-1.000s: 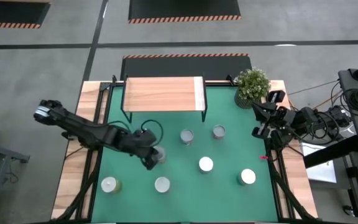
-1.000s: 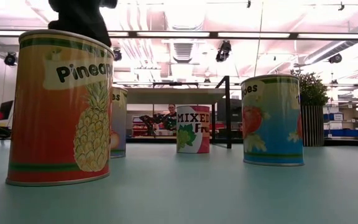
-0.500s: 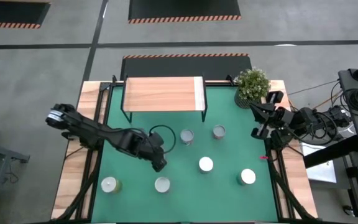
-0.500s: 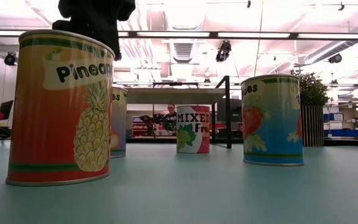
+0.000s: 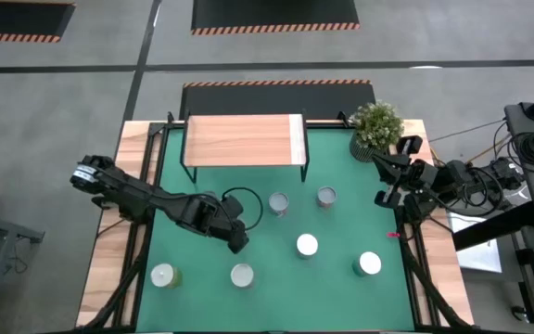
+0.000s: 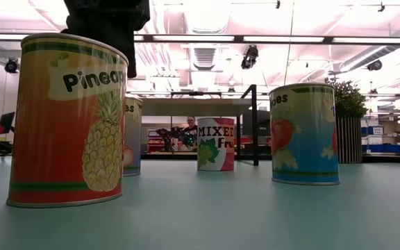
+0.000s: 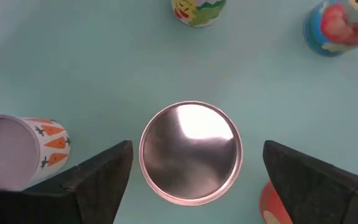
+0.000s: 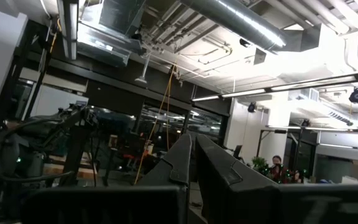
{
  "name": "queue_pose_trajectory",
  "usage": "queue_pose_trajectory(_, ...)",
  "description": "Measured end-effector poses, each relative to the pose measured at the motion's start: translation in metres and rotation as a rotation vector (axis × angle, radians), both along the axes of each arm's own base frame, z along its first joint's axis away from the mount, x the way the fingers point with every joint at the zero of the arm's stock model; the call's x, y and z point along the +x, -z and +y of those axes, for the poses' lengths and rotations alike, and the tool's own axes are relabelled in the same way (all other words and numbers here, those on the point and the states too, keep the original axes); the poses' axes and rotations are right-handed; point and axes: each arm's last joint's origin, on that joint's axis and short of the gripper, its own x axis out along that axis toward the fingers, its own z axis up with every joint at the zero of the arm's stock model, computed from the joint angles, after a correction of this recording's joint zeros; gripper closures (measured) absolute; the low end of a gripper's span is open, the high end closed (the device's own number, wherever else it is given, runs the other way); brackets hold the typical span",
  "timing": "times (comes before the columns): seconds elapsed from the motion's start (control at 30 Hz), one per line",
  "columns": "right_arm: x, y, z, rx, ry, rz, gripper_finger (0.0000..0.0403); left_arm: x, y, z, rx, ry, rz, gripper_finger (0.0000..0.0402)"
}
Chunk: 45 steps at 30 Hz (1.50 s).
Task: Pick and place cans onto a shelf
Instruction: Put the canned peaches on the shelf
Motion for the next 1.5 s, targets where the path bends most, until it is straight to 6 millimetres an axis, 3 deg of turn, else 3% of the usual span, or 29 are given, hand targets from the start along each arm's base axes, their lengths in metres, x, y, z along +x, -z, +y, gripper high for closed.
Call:
queue_pose_trajectory(0.5, 0.001, 0.001, 0.000, 0.010, -0.007, 0.006, 0.0390, 0.002, 0.012, 0.000, 0.028, -0.003, 0.032, 0.0063)
queue_pose_trajectory(1.0, 0.001, 0.001, 0.000, 0.010, -0.008, 0.013, 0.0390, -0.001, 0.022, 0.002, 0.018, -0.009, 0.056, 0.0031)
queue_pose_trajectory(1.5, 0.002, 0.002, 0.001, 0.006, -0.007, 0.022, 0.0390, 0.004, 0.013, 0.000, 0.005, 0.002, 0.017, 0.0031)
